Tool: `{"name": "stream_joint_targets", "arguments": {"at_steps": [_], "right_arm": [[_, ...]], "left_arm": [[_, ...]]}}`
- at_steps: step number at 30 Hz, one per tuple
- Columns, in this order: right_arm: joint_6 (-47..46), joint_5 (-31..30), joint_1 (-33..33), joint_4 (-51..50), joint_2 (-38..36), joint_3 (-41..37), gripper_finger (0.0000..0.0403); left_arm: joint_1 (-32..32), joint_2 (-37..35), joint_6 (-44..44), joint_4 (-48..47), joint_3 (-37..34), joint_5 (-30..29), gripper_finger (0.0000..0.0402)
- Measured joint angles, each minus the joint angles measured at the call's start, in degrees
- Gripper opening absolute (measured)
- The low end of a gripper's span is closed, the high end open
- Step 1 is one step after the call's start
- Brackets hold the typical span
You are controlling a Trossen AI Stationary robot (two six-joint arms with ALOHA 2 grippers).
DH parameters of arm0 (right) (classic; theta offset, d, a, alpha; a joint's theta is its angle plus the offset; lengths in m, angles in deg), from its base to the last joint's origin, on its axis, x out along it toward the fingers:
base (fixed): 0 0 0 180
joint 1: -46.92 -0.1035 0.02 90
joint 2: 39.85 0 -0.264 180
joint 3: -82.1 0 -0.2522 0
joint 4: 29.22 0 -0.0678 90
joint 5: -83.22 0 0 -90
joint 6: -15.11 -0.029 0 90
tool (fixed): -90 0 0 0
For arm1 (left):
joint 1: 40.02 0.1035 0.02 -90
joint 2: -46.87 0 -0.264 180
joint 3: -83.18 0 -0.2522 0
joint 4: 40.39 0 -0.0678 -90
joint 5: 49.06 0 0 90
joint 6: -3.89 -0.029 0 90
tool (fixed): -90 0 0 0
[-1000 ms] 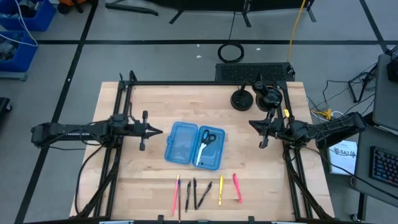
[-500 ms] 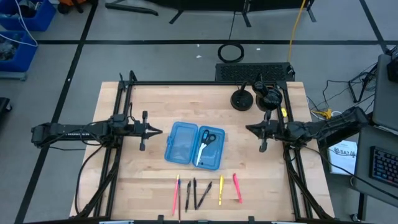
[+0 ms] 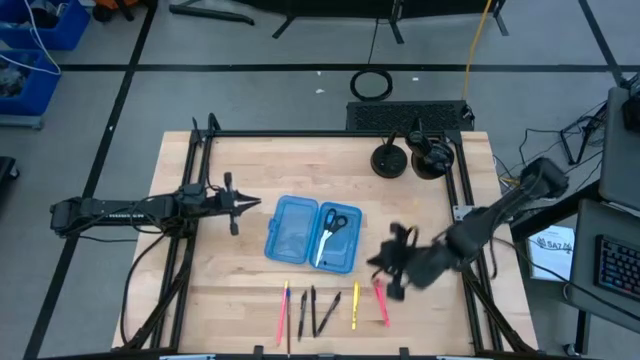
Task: Pick & place school supplies into a supply box
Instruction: Put the pink pen into the blue supply box
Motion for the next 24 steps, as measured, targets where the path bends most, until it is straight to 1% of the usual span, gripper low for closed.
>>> {"name": "stream_joint_targets", "arguments": {"at_steps": [3, 6, 8, 10, 12, 16, 20, 24], "right_arm": [[-8.07, 3.56, -1.94, -6.01, 7.60, 8.66, 0.0000], [-17.27, 10.56, -3.14, -8.25, 13.29, 15.44, 0.0000], [-23.77, 15.97, -3.81, -9.03, 16.83, 18.49, 0.0000], [-29.95, 19.73, -4.50, -9.81, 19.76, 19.75, 0.0000], [-36.82, 20.03, -5.06, -10.61, 21.85, 20.00, 0.0000], [-53.80, 19.66, -6.15, -16.12, 25.06, 20.01, 0.0000], [-59.31, 19.71, -7.53, -21.05, 27.26, 20.01, 0.0000], [-64.23, 19.83, -7.54, -24.78, 27.51, 19.29, 0.0000]], "left_arm": [[-0.01, 0.00, -0.53, 0.93, 0.00, 0.97, 0.0019], [-0.01, 0.00, 0.25, 2.45, 0.02, 1.27, 0.0006], [-0.02, 0.00, 2.00, 2.75, 0.02, 2.19, 0.0004], [-0.02, 0.00, 3.50, 2.60, 0.02, 3.17, 0.0009], [-0.02, 0.00, 5.37, 2.54, 0.02, 3.40, 0.0018], [-0.02, 0.00, 9.06, 1.62, 0.02, 4.36, 0.0027], [-0.02, 0.00, 8.35, 1.40, 0.02, 4.19, 0.0017], [-0.04, 0.00, 7.04, 4.57, 0.02, 4.16, 0.0004]]}}
